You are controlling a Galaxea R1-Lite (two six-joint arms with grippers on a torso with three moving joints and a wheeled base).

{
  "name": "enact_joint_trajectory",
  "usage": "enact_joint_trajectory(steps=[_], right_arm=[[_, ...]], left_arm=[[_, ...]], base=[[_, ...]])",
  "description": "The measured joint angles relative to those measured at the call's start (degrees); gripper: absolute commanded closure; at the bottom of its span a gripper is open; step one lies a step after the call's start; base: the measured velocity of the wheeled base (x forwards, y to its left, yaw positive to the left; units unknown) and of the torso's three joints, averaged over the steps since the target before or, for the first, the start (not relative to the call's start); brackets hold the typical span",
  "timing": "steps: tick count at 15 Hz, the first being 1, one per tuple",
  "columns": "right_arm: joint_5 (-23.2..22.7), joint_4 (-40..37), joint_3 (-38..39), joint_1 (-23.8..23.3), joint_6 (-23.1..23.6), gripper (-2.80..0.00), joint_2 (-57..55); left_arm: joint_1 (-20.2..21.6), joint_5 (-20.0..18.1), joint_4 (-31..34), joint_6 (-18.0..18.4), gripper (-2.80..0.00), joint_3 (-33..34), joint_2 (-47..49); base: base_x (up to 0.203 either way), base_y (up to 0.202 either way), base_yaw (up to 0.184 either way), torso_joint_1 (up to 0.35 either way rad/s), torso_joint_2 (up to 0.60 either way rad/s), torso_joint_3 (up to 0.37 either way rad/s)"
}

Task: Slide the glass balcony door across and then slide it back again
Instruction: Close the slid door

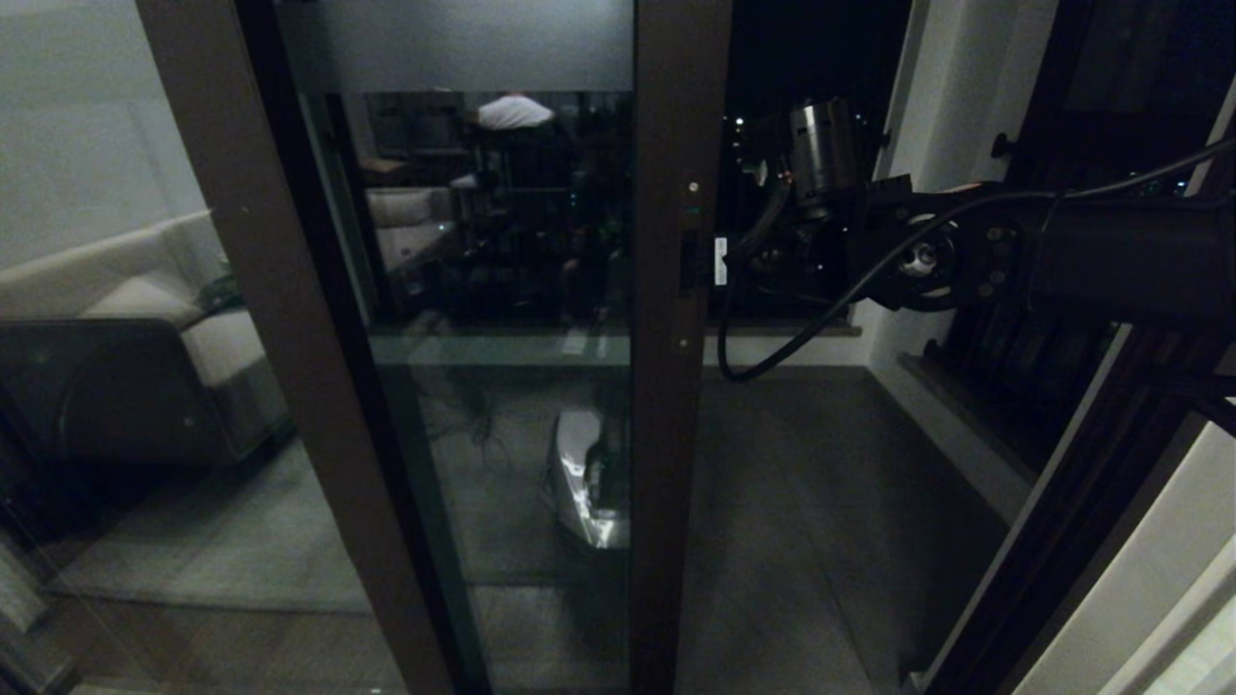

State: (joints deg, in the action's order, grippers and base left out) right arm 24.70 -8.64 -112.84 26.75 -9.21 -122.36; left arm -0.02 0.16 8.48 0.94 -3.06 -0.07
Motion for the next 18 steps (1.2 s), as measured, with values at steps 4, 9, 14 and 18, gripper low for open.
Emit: enact_joint_trajectory(steps=[4,9,14,18], right_arm=[[-0.08,-0.22,0.13,-1.62,0.17,-2.8,0.49],[0.21,-0.06,1.01,-2.28,0.17,-2.8,1.08],[0.41,-0.17,1.77,-3.15,0.2,-2.8,1.82],[0.49,0.33,4.13,-4.23,0.42,-2.8,3.21]], left_arm=[[0.02,-0.02,0.0,0.02,0.0,0.0,0.0],[0.0,0.0,0.0,0.0,0.0,0.0,0.0],[0.0,0.0,0.0,0.02,0.0,0.0,0.0],[0.0,0.0,0.0,0.04,0.0,0.0,0.0]], base=[[0.0,0.0,0.0,0.0,0.0,0.0],[0.0,0.0,0.0,0.0,0.0,0.0],[0.0,0.0,0.0,0.0,0.0,0.0],[0.0,0.0,0.0,0.0,0.0,0.0]])
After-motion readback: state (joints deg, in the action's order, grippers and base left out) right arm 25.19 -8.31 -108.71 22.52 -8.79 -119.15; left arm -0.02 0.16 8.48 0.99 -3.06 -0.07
